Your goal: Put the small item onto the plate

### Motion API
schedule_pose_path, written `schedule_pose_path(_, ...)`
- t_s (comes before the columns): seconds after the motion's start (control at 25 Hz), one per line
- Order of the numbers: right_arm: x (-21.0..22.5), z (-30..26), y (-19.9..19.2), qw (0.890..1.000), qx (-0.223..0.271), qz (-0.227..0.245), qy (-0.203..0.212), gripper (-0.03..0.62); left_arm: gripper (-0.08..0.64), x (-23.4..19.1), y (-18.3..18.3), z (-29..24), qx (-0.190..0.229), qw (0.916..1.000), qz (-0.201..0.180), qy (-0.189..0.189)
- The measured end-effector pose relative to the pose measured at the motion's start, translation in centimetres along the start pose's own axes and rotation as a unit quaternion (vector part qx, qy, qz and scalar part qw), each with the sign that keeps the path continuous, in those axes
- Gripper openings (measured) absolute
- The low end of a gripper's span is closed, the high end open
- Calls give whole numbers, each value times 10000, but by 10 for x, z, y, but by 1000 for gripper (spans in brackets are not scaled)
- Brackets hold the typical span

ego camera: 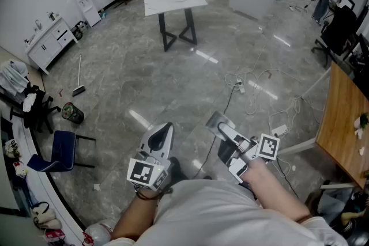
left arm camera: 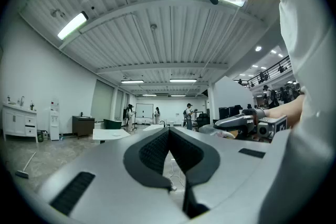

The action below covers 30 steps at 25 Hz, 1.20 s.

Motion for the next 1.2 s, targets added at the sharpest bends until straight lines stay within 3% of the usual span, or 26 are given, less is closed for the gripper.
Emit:
schedule_pose_path(0.52,7,-24,-13,9997,98,-54,-219,91,5,-40,-4,3,-32,9998,190,-55)
schedule_pose_path(0.68,20,-56,-9,9996,165,-113,-187,91,5,-76,-8,-8,-65,9993,359,-128)
schedule_pose_path(0.84,31,-98,3,9992,318,-64,-253,92,5,-120,-9,-26,-119,9993,281,-211)
schedule_pose_path(1.2,36,-211,26,9972,708,118,-225,92,5,-227,-1,-72,-124,9965,373,-744)
Point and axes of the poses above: the fingertips, and each gripper's own axes: z backward along the fingers, x to its right, y out of its top, the point moved 5 cm from there along z, backward along the fingers, and after that the axes turned 1 degree about -z, right-handed, at the moved point
